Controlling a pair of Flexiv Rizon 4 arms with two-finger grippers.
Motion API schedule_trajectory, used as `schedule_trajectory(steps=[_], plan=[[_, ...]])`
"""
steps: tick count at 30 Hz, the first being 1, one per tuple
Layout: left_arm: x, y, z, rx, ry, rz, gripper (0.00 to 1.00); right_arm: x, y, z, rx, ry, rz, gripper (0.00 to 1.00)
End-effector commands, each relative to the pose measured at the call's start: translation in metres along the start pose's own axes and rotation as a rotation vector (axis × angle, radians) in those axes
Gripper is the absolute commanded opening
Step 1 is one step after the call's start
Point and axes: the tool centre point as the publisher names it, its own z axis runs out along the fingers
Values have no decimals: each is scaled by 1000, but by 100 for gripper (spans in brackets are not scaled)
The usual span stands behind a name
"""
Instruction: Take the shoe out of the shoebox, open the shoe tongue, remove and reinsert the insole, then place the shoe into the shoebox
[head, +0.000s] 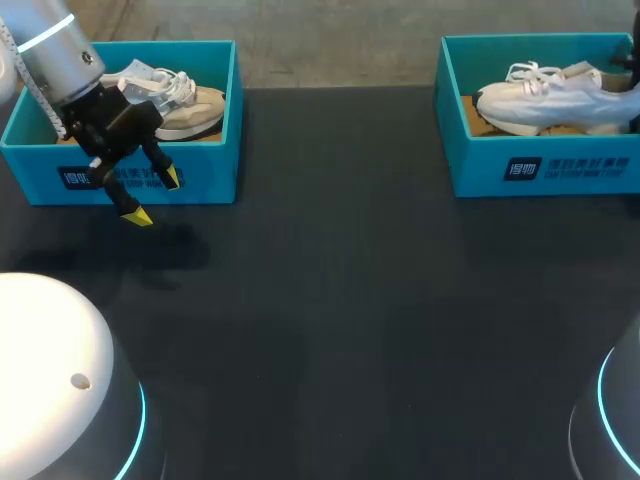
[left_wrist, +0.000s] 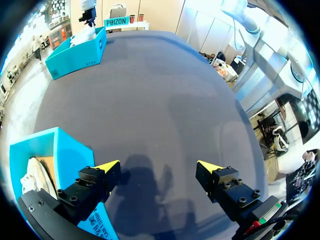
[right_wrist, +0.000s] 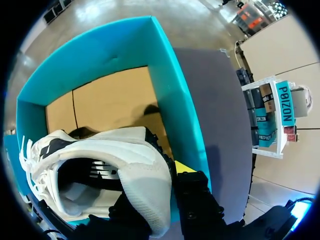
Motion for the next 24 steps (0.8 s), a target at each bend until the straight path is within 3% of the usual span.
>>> schedule_trajectory(steps=[1,24], plan=[[0,1,0,1,0,1,100,-4,-9,3,-11,10,-4,0],[0,1,0,1,0,1,100,-7,-25,21,-7,-3,-72,0]])
